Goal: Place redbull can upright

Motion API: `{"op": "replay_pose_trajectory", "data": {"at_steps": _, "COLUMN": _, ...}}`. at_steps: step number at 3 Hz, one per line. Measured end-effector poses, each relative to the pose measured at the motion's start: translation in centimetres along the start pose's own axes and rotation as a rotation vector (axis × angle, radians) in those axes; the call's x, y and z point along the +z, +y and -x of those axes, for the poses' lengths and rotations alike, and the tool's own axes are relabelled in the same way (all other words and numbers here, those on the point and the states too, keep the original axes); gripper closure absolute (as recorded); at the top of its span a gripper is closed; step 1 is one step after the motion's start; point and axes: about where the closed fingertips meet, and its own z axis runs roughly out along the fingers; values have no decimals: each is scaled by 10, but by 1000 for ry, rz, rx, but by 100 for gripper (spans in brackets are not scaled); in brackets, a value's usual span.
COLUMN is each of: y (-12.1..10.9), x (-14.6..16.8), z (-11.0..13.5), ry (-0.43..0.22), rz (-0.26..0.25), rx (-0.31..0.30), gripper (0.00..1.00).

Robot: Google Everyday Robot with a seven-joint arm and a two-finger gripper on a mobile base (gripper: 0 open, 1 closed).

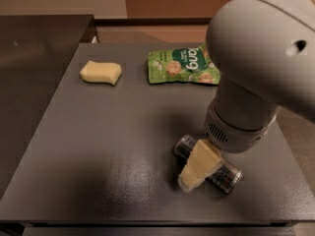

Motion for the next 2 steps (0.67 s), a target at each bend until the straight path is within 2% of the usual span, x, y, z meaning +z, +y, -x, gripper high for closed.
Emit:
{"op": "replay_pose_trajectory", "data": {"at_steps": 1, "y": 0, "x": 11, "z": 5, "ry": -23, "rz": -4, "rx": -19, "gripper": 0}}
{"op": "replay_pose_trajectory", "data": {"at_steps": 2, "y": -3, "x": 20, "z": 8, "ry": -43, "rz": -5, "rx": -40, "gripper": 18}}
